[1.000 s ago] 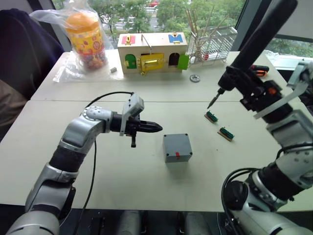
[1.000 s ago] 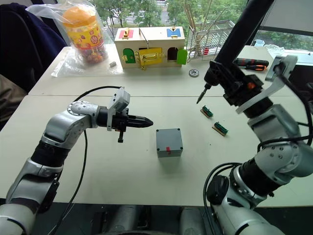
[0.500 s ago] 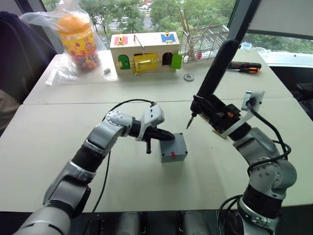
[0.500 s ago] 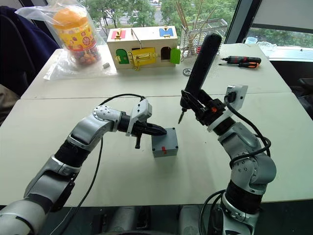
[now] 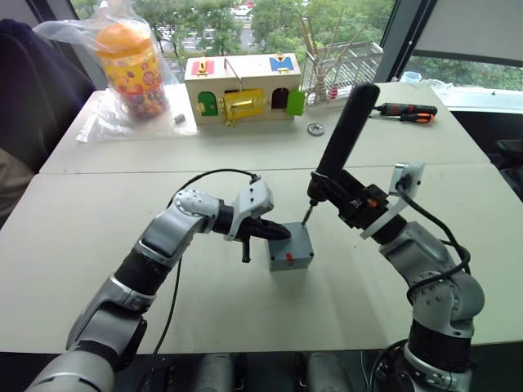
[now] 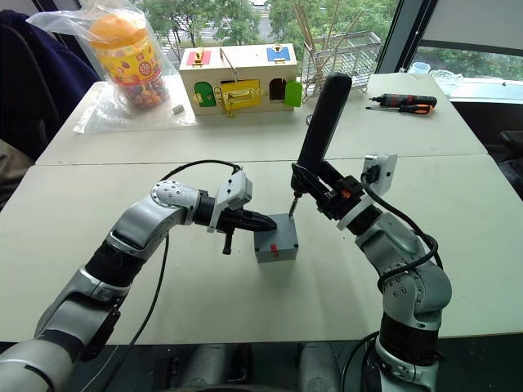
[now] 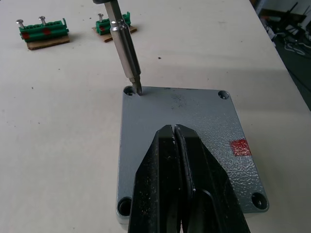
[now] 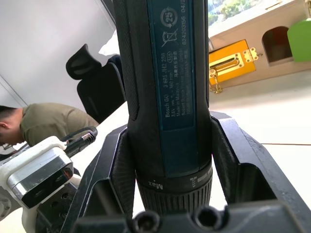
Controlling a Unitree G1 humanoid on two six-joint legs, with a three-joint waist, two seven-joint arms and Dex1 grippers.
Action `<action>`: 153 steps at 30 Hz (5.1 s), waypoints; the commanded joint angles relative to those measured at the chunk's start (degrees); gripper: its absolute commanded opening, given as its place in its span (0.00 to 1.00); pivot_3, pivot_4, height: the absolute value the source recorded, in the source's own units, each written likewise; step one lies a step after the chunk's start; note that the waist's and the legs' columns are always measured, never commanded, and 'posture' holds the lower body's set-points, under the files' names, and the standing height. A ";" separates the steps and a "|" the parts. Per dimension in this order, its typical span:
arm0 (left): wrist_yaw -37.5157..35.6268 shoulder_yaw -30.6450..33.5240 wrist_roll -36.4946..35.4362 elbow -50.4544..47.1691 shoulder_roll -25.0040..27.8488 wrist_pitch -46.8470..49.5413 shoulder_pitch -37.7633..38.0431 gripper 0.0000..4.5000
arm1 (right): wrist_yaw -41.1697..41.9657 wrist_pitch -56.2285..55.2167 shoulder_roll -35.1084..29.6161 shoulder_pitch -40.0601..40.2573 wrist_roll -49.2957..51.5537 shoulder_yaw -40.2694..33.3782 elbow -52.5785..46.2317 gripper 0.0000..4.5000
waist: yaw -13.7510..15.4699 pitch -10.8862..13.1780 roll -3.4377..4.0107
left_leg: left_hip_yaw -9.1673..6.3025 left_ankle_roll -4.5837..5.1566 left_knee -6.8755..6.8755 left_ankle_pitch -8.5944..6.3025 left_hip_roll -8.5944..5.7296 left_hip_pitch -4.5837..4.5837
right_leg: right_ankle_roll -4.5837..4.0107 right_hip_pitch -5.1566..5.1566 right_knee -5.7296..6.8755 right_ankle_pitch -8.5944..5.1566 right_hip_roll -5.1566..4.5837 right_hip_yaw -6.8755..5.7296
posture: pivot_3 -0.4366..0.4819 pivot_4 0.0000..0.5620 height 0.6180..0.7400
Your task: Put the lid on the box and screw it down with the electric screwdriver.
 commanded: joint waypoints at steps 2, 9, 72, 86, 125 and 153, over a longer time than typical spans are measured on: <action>0.33 0.23 -0.06 -0.98 0.17 0.66 1.07 0.00 | -0.53 -3.69 -1.22 -0.09 0.94 0.69 0.51 0.39 | 0.04 -0.01 -0.01 | -0.01 0.00 0.00 0.00 0.01 0.01 | 0.00 0.01 0.00 0.00 0.00 0.00 | 0.48 0.27 0.72; 0.45 0.24 0.12 -0.83 0.16 0.50 1.50 0.00 | -1.01 -6.91 -1.82 0.08 0.19 3.85 2.96 0.39 | 0.02 -0.01 -0.02 | 0.00 0.00 0.01 0.00 0.02 0.03 | 0.00 0.03 0.00 0.00 0.00 0.00 | 0.48 0.27 0.72; 15.29 10.55 -8.84 -16.41 -5.76 6.90 6.58 0.00 | -16.22 34.63 -55.90 -10.12 20.80 -6.79 25.57 0.39 | 1.27 -0.86 -1.03 | 0.09 0.39 0.07 -0.25 0.05 0.08 | -0.18 0.18 -0.19 -0.10 -0.29 -0.07 | 0.48 0.27 0.72; 14.34 4.75 -14.01 -29.38 -0.88 12.92 11.95 0.00 | 2.39 43.00 -56.44 -19.12 9.30 9.01 54.28 0.39 | 1.58 -0.61 -0.63 | 0.22 0.32 0.12 -0.21 0.08 0.04 | -0.18 0.01 -0.17 -0.09 -0.17 0.12 | 0.48 0.27 0.72; 1.07 2.11 -2.96 -3.22 8.57 -0.83 7.12 0.00 | 13.74 10.47 -36.07 10.54 3.85 14.08 -5.53 0.99 | 2.73 -0.33 -1.03 | -0.12 -0.01 0.23 -0.02 0.17 0.08 | -0.17 0.20 -0.10 -0.09 -0.02 -0.17 | 0.48 0.27 0.72; 5.79 5.15 2.80 1.35 2.27 -3.56 6.14 0.00 | 13.75 5.29 -40.24 1.61 -6.45 21.74 1.15 0.99 | 2.73 -0.27 -1.17 | -0.08 0.17 0.29 -0.12 0.17 0.06 | -0.17 0.17 -0.09 -0.08 -0.05 -0.14 | 0.48 0.27 0.72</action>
